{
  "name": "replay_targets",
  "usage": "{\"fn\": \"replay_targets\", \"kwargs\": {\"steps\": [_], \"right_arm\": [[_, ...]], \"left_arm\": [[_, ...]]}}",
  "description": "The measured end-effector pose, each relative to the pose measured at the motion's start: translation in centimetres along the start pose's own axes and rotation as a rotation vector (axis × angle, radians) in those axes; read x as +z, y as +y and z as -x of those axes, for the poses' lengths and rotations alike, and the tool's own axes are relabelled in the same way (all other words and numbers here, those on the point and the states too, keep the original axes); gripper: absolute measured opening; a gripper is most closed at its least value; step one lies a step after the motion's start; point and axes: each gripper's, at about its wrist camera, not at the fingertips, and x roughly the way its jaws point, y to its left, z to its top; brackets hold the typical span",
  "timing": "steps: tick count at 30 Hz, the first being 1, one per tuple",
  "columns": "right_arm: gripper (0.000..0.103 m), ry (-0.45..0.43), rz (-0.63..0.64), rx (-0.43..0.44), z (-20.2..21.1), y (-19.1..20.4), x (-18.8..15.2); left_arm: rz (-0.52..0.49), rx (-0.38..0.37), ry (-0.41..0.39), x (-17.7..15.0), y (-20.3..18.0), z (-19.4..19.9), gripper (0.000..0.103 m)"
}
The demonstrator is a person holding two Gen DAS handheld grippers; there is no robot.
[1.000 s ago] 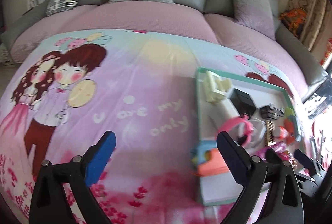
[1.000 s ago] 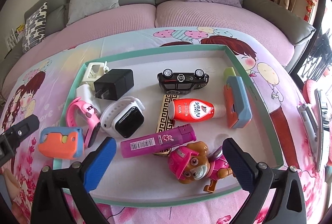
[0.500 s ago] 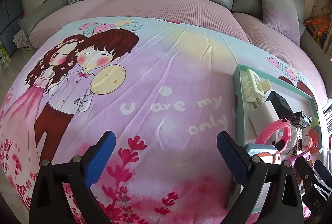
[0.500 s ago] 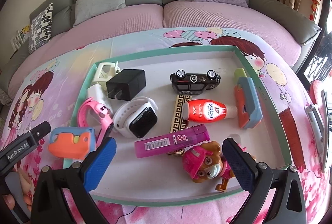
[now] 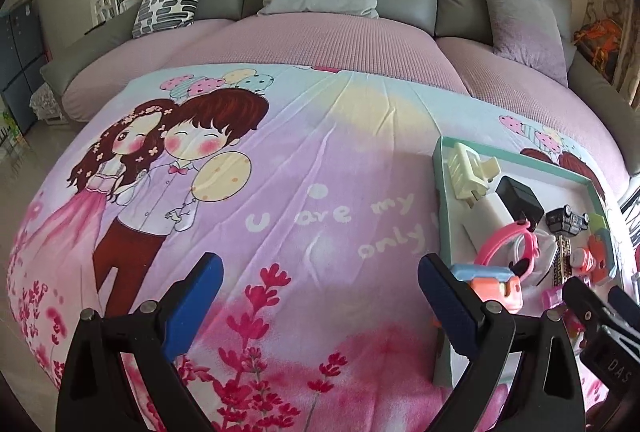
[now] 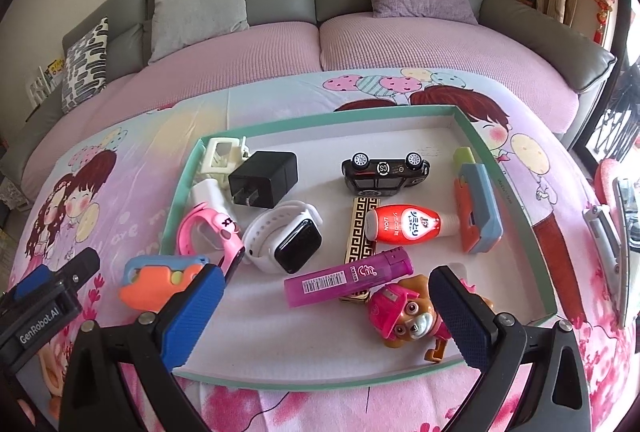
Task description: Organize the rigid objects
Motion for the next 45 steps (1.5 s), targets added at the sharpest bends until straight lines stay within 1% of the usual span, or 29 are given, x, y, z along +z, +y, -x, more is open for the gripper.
{"fn": "replay_targets", "kwargs": {"steps": [5,9,14,17,20,33,45], "right_arm": [[0.103,-0.001,0.064,-0.031,1.1,0.7,-1.3],[0.103,0.006,0.073,-0.017,1.7,1.0,-2.4],[0.103,0.016,0.051,-0.001,2.2,1.2,-3.7],[0.103,0.016,0.031,0.005,2.6,1.1,-4.3],[0.103,0.013,0.030,-0.013,2.9,1.0,-4.7],[0.103,0.033,0.031,-0.039,2.8,1.0,-6.0],[0.103,0.056,0.038,-0.045,2.0,1.2,-6.4]], "left_arm": [[-0.026,0.015,0.022,-1.2,0.4,0.3,0.098],[-0.035,0.028,0.025,-2.2,0.8,0.8,0.098],[-0.047,0.090,0.054,-3.9,1.3,0.7,0.098],[-0.066,0.101,0.057,-4.9,1.6,0.9,0.098],[-0.069,0.103,0.062,-5.4,1.9,1.0,0.098],[-0.079,0.109,0.045,-6.0,2.1,1.8,0.098],[-0.078,0.108,0.045,-6.0,2.0,1.7,0.098]]}}
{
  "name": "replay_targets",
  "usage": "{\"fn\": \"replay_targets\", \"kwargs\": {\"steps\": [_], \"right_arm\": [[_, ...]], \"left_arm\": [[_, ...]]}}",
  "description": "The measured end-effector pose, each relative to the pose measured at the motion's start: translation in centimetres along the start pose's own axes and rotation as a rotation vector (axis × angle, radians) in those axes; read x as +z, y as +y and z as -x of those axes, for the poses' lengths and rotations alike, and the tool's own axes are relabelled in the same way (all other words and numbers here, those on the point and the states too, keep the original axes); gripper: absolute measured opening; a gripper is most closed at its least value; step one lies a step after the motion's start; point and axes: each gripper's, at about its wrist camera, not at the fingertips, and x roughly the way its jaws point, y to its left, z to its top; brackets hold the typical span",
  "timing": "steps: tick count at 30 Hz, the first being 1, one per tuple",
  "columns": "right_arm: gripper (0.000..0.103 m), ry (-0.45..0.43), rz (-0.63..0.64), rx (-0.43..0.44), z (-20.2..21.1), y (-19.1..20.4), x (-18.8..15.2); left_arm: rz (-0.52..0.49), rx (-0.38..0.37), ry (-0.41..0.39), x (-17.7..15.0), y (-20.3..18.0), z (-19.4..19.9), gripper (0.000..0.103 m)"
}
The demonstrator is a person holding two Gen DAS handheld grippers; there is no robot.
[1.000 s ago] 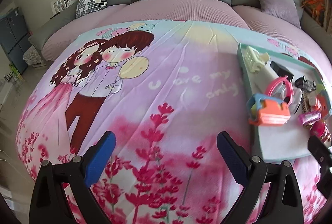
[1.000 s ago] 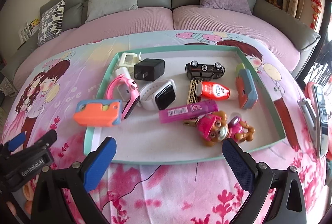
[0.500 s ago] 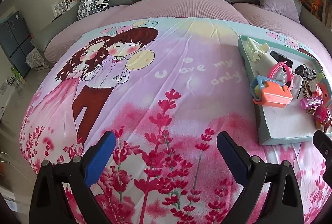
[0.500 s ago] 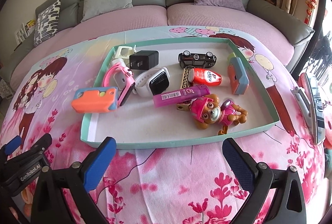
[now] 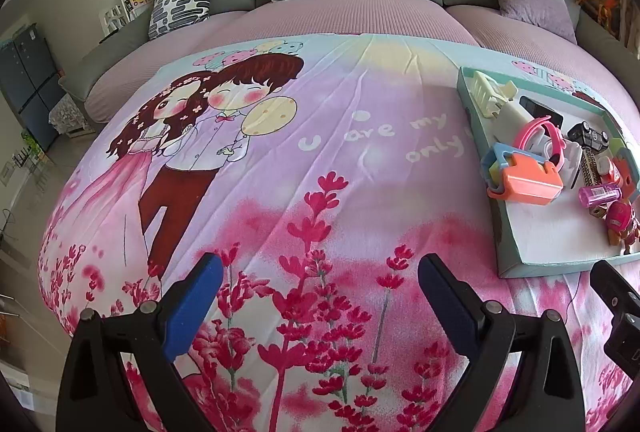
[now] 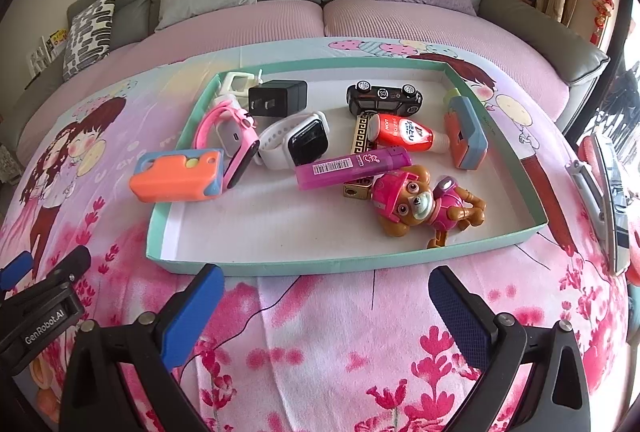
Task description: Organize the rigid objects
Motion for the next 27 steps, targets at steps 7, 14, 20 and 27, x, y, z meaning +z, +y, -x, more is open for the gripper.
{"fn": "replay_targets", "kwargs": {"steps": [7,14,20,27], "right_arm": [[0.103,0.003,0.000,0.000,-0.04,-0.06,-0.02],[0.103,0.008,0.002,-0.002,-0.21,-0.03,-0.07],[0.103,0.010,0.002,-0.002,-0.24,-0.06,-0.06],[0.103,0.012,0.001,-0.002,-0.32,-0.12,-0.09]], "left_arm": [[-0.001,-0.001,-0.001,0.01,-0.03,0.05,0.098],[0.001,-0.002,-0.002,0.02,-0.06,0.10,0.098],[0.012,0.002,-0.009,0.15,0.12,0.33,0.098],[0.012,-0.002,-0.010,0.14,0.25,0.36,0.098]]}}
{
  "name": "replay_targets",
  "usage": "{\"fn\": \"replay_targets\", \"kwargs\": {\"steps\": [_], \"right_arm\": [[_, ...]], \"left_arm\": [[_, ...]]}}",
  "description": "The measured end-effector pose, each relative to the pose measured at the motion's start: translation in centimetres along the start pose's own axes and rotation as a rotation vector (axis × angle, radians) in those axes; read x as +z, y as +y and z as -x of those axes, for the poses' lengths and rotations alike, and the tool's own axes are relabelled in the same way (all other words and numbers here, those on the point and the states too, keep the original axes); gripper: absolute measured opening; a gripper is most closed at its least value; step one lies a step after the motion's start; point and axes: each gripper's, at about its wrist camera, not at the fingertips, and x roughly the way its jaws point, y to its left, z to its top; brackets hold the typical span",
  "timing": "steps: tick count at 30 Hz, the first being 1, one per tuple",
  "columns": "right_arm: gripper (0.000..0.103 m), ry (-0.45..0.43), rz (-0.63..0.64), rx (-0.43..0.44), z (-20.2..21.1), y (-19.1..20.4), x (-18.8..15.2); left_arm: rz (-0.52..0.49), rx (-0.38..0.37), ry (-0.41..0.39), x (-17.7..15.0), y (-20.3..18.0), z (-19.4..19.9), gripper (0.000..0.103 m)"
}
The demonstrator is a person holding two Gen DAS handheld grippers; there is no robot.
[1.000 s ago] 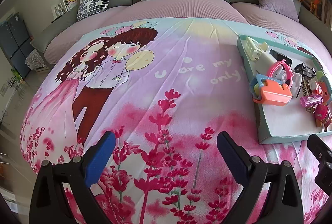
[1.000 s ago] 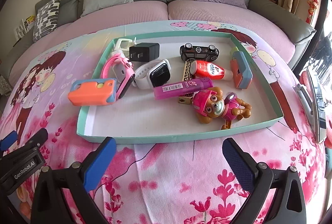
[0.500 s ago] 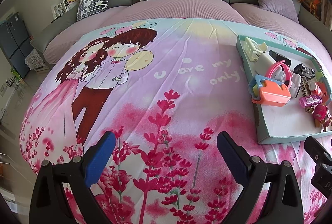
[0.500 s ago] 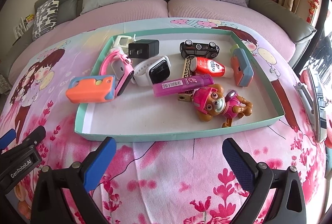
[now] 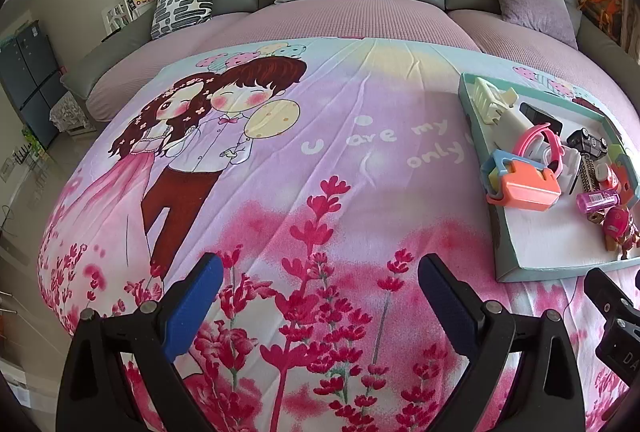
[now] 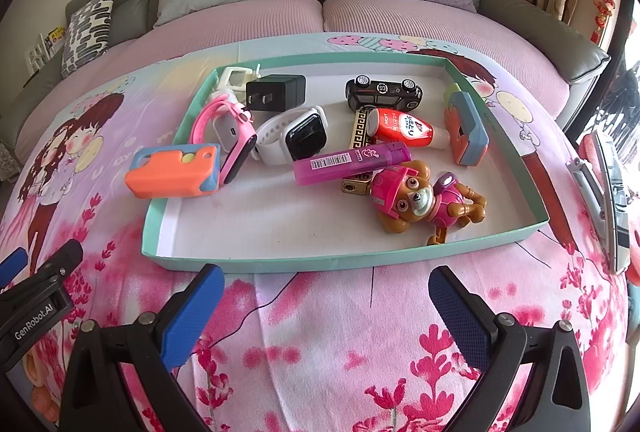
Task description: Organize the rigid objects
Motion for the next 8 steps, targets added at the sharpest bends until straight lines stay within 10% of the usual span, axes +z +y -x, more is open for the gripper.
{"fn": "replay_targets", "kwargs": {"steps": [8], "right_arm": [[0.103,0.000,0.000,-0.001,-0.02,-0.01,-0.01]], "left_arm": [[-0.017,-0.018,-0.013,0.02,-0.32,0.30,0.098]]}}
